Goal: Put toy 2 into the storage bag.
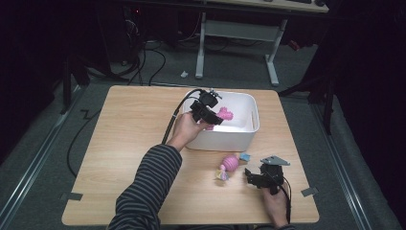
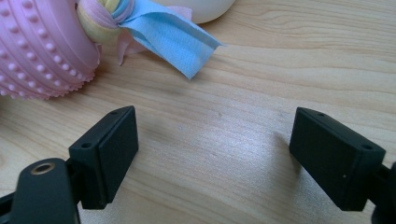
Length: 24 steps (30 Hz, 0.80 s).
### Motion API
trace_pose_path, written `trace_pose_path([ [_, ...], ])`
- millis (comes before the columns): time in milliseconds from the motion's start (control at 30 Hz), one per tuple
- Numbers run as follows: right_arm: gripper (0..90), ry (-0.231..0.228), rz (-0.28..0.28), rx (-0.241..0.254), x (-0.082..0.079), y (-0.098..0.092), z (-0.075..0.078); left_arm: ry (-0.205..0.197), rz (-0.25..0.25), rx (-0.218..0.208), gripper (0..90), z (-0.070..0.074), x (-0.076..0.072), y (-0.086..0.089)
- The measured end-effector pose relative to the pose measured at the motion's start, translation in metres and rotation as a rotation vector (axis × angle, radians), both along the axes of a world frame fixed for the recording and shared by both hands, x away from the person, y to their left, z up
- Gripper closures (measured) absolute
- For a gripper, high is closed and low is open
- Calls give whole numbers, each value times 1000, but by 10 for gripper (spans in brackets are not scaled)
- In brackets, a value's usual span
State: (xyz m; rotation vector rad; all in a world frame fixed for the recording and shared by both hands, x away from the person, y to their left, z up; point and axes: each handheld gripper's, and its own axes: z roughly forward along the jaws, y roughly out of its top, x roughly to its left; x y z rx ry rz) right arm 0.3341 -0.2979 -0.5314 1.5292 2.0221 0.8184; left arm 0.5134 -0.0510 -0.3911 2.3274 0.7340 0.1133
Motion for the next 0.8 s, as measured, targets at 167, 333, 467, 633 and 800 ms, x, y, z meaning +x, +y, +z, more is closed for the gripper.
trace_pose_path([
  [167, 156, 0, 0, 0, 0, 0, 0, -8, -1, 31, 587, -1, 1, 0],
  [333, 157, 0, 0, 0, 0, 0, 0, 22, 6, 52, 585, -9, 3, 3],
  [467, 157, -1, 1, -1, 0, 0, 0, 13, 1, 38, 579, -6, 2, 3],
  [633, 157, -1, 2, -2, 0, 0, 0, -10, 25, 2, 472, -1, -1, 6],
  [800, 157, -3, 5, -1, 0, -1, 0, -36, 36, -23, 364, 9, -8, 12],
])
